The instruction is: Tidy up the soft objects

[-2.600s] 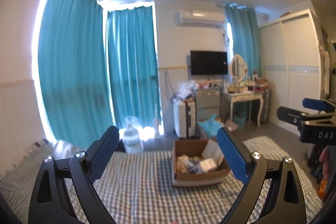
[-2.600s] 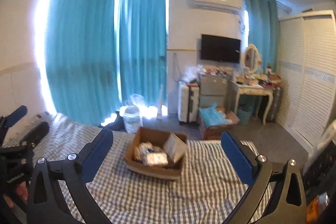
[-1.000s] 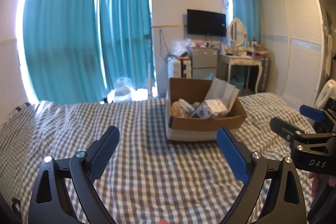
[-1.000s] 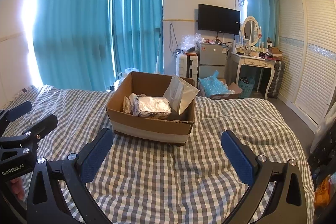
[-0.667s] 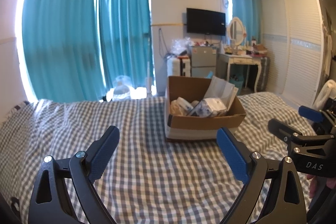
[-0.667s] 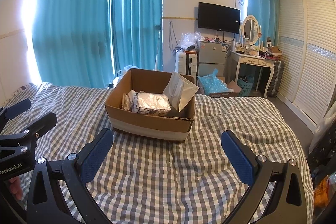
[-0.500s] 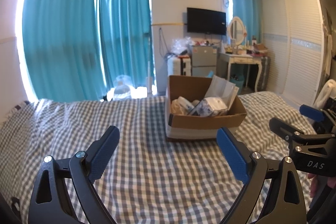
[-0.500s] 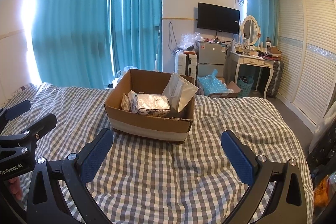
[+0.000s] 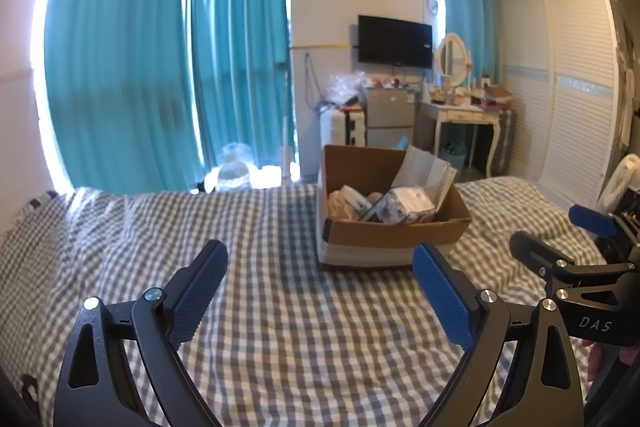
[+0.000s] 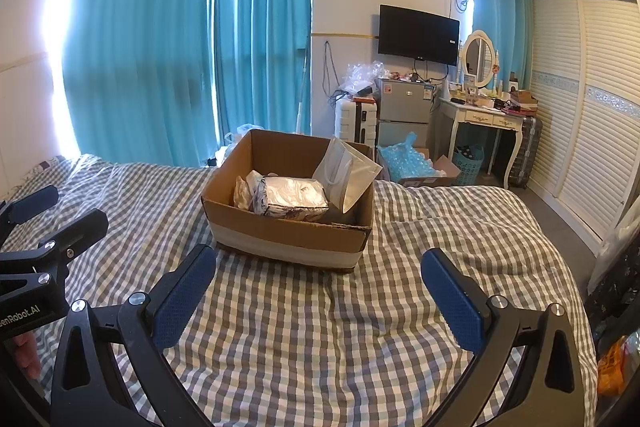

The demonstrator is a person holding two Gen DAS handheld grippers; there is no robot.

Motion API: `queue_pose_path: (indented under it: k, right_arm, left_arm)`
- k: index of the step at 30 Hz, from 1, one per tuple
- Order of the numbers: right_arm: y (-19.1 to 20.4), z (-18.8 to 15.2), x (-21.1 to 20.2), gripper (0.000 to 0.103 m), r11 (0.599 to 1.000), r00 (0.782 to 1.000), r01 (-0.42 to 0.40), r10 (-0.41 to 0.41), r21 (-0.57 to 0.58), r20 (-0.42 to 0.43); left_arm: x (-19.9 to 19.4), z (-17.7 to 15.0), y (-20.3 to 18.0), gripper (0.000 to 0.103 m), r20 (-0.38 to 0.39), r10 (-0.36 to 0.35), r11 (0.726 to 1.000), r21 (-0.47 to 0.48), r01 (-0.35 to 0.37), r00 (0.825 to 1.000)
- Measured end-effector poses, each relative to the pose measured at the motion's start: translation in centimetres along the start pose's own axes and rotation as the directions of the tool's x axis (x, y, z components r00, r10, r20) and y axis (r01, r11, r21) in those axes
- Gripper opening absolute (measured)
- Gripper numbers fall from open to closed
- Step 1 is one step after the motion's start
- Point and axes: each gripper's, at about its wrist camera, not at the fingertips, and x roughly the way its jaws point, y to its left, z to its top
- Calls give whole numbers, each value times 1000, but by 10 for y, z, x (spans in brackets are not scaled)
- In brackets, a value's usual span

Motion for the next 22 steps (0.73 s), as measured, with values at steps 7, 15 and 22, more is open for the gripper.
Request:
queue_pose_path:
  k: [7,15,22]
  right_arm:
    - [-1,0,1,103,1000,1000,-1,1,1,-3]
    - [-2,-2,3,103,1000,1000,1,-1,0,-8]
    - [-2,-2,3,103,1000,1000,2,-2,1,-7]
  left_arm:
    - [-1,1,0,95,0,5,1000,-7,-5,1000]
    - [0,1,0,95,-3,7,1000,-20,-7,1000]
    - [1,1,1,95,-7,4,1000,-19,-4,1000]
